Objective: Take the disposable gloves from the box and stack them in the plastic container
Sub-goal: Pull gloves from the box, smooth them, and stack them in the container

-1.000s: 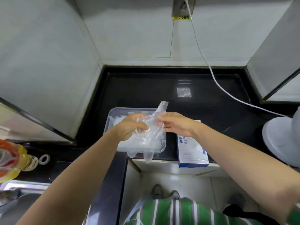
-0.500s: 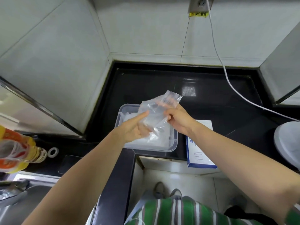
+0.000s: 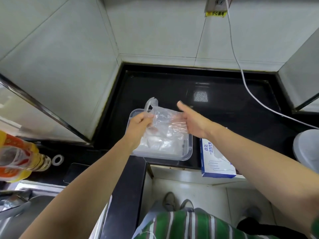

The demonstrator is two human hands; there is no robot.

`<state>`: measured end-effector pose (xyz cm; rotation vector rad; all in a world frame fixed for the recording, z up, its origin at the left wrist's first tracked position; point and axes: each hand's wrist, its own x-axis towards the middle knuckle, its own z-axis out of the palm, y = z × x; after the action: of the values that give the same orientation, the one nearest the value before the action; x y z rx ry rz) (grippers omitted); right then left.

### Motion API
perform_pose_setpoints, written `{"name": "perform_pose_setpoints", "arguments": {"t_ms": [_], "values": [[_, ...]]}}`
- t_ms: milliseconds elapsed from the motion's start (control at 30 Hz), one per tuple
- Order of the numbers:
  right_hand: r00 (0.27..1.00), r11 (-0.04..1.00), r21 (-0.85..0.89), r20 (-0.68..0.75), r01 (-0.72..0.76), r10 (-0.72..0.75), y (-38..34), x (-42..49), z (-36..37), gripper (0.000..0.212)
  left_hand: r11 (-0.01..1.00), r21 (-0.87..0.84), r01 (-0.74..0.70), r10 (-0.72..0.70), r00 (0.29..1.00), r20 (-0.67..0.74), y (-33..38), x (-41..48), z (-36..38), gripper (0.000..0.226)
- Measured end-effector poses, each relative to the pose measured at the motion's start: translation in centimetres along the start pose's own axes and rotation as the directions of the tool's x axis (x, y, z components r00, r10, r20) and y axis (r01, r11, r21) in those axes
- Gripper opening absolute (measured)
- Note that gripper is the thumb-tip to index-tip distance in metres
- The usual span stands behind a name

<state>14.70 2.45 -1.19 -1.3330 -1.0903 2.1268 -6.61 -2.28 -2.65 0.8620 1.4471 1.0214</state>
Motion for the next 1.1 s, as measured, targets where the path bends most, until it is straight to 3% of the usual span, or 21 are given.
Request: {"name": "perform_pose_setpoints", "arguments": {"t_ms": [100, 200, 300, 367, 433, 533, 667, 700, 767, 833, 867, 933, 1033, 1100], "values": [[0.980, 0.996, -0.052, -0.185, 0.066, -0.074, 0.6, 0.5, 1.5, 0.018, 0.999, 0.011, 0.052, -0.052, 0.998, 0.023, -0.2, 0.1, -0.1, 0.010], [0.881, 0.952, -0.264, -0.398, 0.157, -0.256, 1.4, 1.3, 2.6, 0.015, 0.997, -0.015, 0.081, -0.082, 0.990, -0.119, -0.6, 0.8, -0.3, 0.011], [0.830, 0.850, -0.525, -0.454, 0.045, -0.324, 3.1, 2.1, 2.7, 0.017, 0.969, 0.242, 0.043, 0.014, 0.973, -0.231, -1.6, 1.6, -0.5, 0.021], [0.832, 0.767, -0.640, -0.455, -0.057, -0.317, 3.9, 2.3, 2.8, 0.021, 0.826, 0.563, -0.012, 0.144, 0.971, -0.190, -2.4, 2.0, -0.6, 0.027], [0.825, 0.702, -0.708, -0.439, -0.074, -0.356, 4.1, 2.4, 2.9, 0.029, 0.589, 0.804, -0.080, 0.237, 0.968, -0.078, -3.1, 2.1, -0.7, 0.024], [0.772, 0.638, -0.770, -0.421, -0.028, -0.476, 3.2, 2.2, 2.8, 0.048, 0.404, 0.907, -0.119, 0.257, 0.966, 0.013, -3.3, 2.4, -0.5, 0.022], [0.589, 0.374, -0.903, -0.187, 0.213, -0.786, 1.9, 1.9, 2.9, 0.041, 0.293, 0.941, -0.168, 0.217, 0.970, 0.106, -3.4, 3.2, 0.6, 0.025], [0.611, 0.378, -0.886, -0.147, 0.268, -0.778, 1.9, 2.1, 3.1, 0.033, 0.292, 0.942, -0.164, 0.206, 0.973, 0.105, -3.5, 3.5, 0.9, 0.026], [0.758, 0.437, -0.863, -0.102, 0.254, -0.644, 2.4, 2.7, 3.7, 0.019, 0.307, 0.941, -0.144, 0.178, 0.980, 0.092, -4.0, 3.9, 1.3, 0.026], [0.927, 0.480, -0.875, -0.134, 0.054, -0.349, 3.7, 3.8, 3.9, 0.021, 0.311, 0.943, -0.116, 0.133, 0.988, 0.077, -4.5, 4.2, 1.3, 0.027], [0.962, 0.486, -0.872, -0.176, -0.054, -0.208, 4.4, 4.5, 3.9, 0.028, 0.299, 0.949, -0.102, 0.101, 0.992, 0.074, -4.7, 4.3, 1.2, 0.028], [0.969, 0.496, -0.847, -0.243, -0.192, -0.038, 5.6, 5.4, 3.8, 0.043, 0.269, 0.960, -0.084, 0.022, 0.996, 0.081, -4.8, 4.3, 1.0, 0.032], [0.967, 0.455, -0.854, -0.241, -0.254, 0.088, 6.4, 6.2, 3.9, 0.058, 0.259, 0.965, -0.030, -0.043, 0.998, 0.043, -4.6, 4.2, 0.7, 0.043], [0.964, 0.414, -0.871, -0.232, -0.264, 0.127, 6.6, 6.7, 4.0, 0.063, 0.143, 0.987, -0.071, 0.120, 0.991, 0.054, -3.9, 4.0, 0.8, 0.045]]}}
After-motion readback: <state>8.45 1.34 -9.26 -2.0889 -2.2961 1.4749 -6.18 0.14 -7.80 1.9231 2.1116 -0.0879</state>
